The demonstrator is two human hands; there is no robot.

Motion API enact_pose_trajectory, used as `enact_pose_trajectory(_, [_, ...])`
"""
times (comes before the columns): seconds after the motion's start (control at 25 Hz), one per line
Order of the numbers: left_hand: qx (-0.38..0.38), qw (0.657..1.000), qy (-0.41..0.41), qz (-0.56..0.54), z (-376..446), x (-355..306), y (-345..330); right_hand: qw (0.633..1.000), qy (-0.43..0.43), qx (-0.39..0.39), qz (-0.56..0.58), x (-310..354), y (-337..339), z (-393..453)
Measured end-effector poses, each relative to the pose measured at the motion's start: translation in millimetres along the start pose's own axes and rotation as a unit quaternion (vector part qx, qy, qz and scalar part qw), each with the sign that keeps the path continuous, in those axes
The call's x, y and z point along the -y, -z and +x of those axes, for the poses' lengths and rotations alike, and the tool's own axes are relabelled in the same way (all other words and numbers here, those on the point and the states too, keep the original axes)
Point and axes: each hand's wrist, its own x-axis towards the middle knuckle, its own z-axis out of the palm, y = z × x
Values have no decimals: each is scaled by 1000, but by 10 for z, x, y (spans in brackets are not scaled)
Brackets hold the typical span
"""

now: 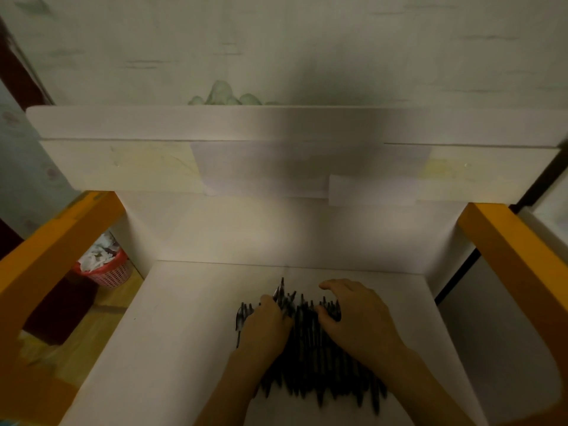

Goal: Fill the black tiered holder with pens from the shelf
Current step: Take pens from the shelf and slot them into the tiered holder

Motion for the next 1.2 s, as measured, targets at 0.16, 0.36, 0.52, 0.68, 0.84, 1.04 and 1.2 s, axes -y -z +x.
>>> enact_pose_trajectory(0.16, [6,1000,-9,-23,9,26,71,1000,-2,-14,-13,56,68,5])
enact_pose_trajectory(0.36, [-20,998,-42,-39,39,-2,252,999,-9,-42,-23,172,241,22])
enact_pose_trajectory(0.52, [-37,992,-86,-88,58,-106,467,997,-9,-64,-32,270,441,17])
enact_pose_trajectory(0.68, [-55,974,-157,-153,15,-240,694,992,-10,-114,-54,358,703,-64])
enact_pose_trajectory(0.84, [-32,962,-220,-155,-75,-440,833,983,-33,-179,-37,405,974,-253])
enact_pose_trajectory(1.04, [9,947,-291,-137,-265,-936,846,961,-83,-263,-32,325,1350,-647])
enact_pose_trajectory(1.2, [65,922,-344,-166,-537,-1536,819,940,-128,-307,-76,112,1754,-1028])
